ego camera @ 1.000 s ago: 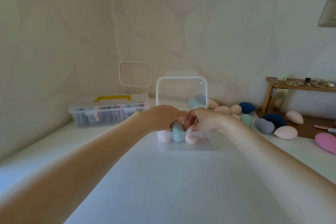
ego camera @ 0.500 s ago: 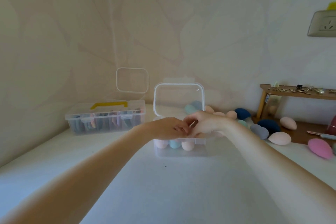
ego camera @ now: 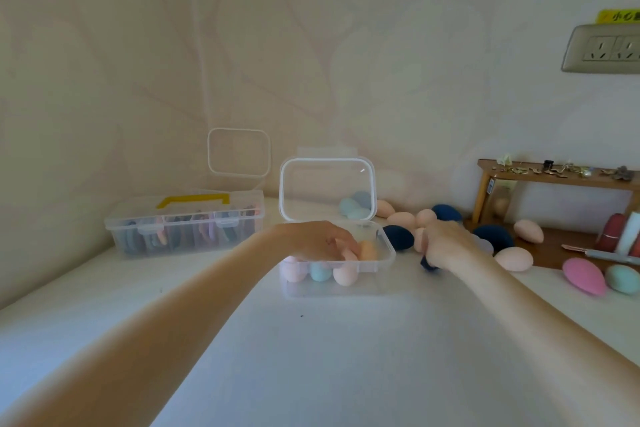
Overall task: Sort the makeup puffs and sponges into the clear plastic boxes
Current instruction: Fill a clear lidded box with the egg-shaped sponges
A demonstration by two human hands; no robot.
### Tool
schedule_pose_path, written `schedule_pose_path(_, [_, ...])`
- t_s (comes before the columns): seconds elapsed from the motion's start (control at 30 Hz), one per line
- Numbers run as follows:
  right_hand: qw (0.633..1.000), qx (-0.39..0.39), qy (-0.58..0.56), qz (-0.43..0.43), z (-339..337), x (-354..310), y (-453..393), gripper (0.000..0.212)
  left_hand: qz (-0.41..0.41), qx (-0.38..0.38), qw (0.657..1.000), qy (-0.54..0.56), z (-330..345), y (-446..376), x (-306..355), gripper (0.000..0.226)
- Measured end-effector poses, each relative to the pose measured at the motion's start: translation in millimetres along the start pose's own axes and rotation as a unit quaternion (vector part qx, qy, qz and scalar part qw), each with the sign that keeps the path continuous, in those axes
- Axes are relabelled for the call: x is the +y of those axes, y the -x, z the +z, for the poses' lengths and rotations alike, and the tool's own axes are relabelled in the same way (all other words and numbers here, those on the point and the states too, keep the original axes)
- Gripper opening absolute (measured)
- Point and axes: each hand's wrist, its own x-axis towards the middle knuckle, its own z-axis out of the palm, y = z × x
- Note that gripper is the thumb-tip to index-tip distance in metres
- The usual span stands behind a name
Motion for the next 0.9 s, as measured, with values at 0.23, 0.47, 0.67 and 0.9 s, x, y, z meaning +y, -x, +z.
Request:
schedule_pose_path(0.23, [0.922, -0.014, -0.329, -0.201, -44, -30, 19, 0.02, -0.032, 0.054, 0.998, -0.01, 4, -6, 5, 0.032])
schedule_pose_path(0.47, [0.946, -0.205, -0.103, -0.228, -53, -54, 41, 0.011, -0.045, 0.052, 0.998, -0.007, 5, -9, 4, 0.036])
schedule_pose_path(0.67, [0.959, -0.169, -0.095, -0.208, -43, -65, 34, 0.013, -0.027, 0.064, 0.996, -0.049, 5, -9, 8, 0.024])
schedule_pose_path(0.9, [0.968, -0.102, -0.013, -0.228, -27, -66, 28, 0.015, -0.025, 0.07, 0.996, -0.048, 5, -9, 8, 0.032])
